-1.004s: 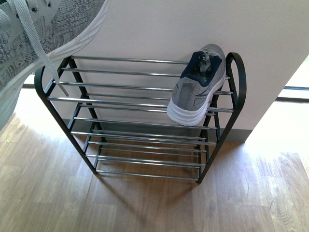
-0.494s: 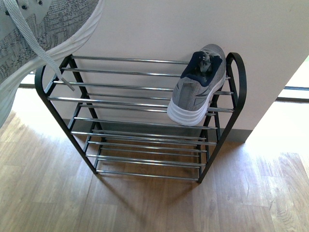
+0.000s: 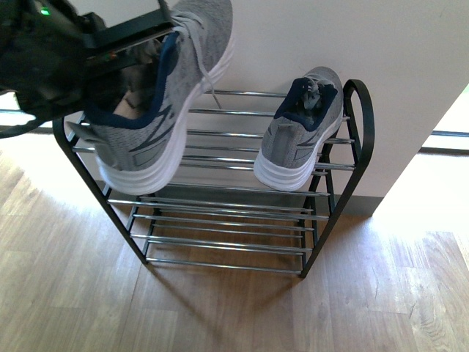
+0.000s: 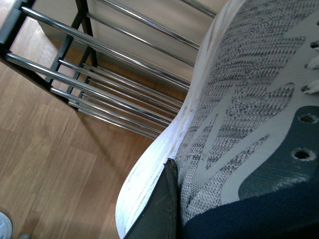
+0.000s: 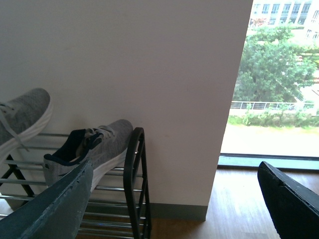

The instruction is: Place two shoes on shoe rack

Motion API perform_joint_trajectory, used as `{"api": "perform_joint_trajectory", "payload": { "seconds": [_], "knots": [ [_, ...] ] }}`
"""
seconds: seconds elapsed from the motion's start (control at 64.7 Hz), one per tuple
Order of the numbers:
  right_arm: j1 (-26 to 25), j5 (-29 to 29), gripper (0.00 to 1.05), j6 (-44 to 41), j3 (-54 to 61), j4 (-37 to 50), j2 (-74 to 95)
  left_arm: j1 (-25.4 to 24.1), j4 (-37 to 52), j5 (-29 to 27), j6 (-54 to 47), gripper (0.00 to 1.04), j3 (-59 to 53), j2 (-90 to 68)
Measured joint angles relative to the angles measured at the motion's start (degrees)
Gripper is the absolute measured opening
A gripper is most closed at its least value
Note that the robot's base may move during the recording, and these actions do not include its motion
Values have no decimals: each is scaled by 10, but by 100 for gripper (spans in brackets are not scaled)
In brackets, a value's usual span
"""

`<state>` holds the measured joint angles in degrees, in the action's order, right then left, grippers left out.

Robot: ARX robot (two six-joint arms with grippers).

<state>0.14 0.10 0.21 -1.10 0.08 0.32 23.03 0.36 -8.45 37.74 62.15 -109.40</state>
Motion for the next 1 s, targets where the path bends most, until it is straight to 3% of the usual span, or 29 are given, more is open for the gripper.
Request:
{"api": "perform_joint_trajectory", "payload": {
  "seconds": [0.541, 0.912, 1.004],
  "knots": [
    [0, 0, 96, 0, 0, 0, 0, 28, -78, 68, 56, 2, 286, -256],
    [0, 0, 96, 0, 0, 0, 0, 53, -105, 52, 94, 2, 345, -294],
    [0, 0, 96, 0, 0, 0, 0, 55, -96, 49, 102, 15, 333, -290]
  ]
}}
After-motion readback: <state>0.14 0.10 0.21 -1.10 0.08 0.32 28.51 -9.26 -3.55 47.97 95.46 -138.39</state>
